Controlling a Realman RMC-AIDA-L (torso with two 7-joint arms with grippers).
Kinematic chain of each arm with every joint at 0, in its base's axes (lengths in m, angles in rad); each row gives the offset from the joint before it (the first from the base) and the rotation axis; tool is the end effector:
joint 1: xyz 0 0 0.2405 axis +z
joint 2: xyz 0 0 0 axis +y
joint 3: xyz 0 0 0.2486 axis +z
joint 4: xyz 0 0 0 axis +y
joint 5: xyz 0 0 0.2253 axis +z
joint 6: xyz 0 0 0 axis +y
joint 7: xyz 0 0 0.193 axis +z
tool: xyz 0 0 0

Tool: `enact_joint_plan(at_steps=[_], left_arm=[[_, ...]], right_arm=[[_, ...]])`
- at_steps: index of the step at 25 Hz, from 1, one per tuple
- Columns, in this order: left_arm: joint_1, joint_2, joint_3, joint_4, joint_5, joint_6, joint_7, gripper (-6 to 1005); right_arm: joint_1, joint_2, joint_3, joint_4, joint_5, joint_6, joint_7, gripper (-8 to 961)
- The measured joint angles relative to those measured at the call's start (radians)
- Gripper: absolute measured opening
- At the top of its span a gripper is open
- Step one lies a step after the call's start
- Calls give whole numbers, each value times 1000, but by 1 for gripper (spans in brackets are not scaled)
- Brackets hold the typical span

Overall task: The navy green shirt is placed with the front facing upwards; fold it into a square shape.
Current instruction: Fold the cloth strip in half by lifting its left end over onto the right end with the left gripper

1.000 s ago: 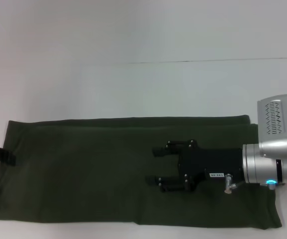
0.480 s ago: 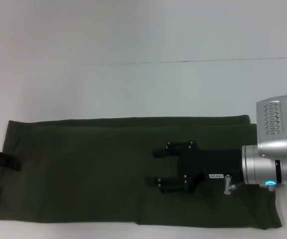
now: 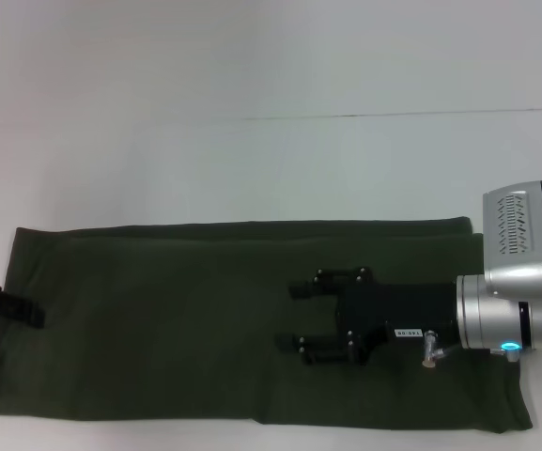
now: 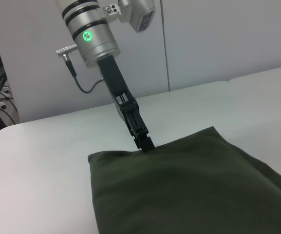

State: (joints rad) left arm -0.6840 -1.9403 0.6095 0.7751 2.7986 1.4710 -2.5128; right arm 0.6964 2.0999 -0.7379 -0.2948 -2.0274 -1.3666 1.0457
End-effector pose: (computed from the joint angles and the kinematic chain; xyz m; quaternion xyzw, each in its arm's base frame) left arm -0.3480 0.3830 0.0395 -0.7386 -0.6358 0.0735 0.2116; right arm 0.2240 0.3483 -0.1253 -0.9659 0.1265 0.2094 0.0847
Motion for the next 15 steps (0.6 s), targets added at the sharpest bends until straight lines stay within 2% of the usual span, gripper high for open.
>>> enact_joint_plan(at_steps=[15], left_arm=[[-9, -8, 10, -29, -5, 4, 1, 881]], right_arm=[[0, 0, -2, 10, -2, 0, 0, 781]])
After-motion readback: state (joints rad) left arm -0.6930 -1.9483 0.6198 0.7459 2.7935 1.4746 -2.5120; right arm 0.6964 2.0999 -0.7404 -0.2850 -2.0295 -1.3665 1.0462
